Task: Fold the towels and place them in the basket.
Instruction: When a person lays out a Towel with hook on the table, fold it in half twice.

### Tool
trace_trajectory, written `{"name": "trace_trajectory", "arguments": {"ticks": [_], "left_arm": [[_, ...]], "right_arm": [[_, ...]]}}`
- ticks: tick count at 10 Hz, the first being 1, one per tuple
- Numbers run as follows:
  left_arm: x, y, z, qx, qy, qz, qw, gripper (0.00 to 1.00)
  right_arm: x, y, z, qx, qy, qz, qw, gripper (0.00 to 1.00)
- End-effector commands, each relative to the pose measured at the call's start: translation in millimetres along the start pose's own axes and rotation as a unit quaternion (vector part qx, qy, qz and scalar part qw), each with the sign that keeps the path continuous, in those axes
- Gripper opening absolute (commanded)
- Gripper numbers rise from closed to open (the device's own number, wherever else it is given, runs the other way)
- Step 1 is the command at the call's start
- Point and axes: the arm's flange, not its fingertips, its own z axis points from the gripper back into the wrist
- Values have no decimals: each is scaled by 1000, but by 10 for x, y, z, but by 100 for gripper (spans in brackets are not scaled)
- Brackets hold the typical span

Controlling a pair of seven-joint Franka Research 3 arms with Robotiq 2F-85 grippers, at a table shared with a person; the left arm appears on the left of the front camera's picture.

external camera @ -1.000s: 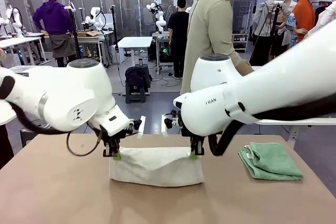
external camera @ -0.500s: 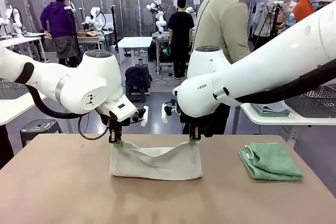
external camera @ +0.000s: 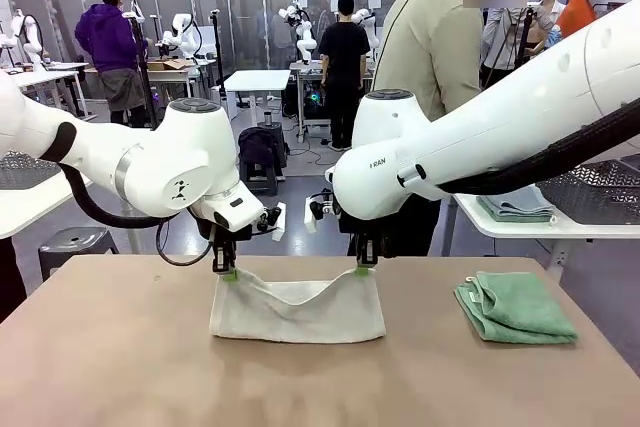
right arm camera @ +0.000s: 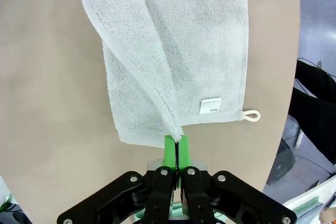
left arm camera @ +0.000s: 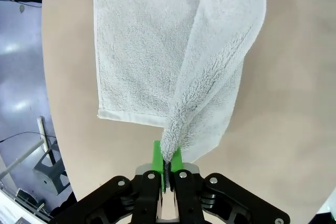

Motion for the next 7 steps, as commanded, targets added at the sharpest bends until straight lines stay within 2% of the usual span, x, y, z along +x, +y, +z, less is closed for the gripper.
{"name": "trace_trajectory", "arguments": {"ticks": [1, 2, 3, 7], "left_arm": [[-33, -7, 25, 2, 2, 1, 1000, 0], [0, 0, 0, 0, 0, 0, 1000, 6], [-14, 107, -51, -17, -6, 14, 1000, 6], [39, 383, -173, -29, -3, 21, 999, 6]], "right_arm": [[-27, 25, 36, -4, 1, -1, 1000, 0], [0, 0, 0, 0, 0, 0, 1000, 3], [-85, -129, -106, 24, -44, 12, 999, 3], [-63, -417, -384, 2, -33, 1, 999, 3]]}}
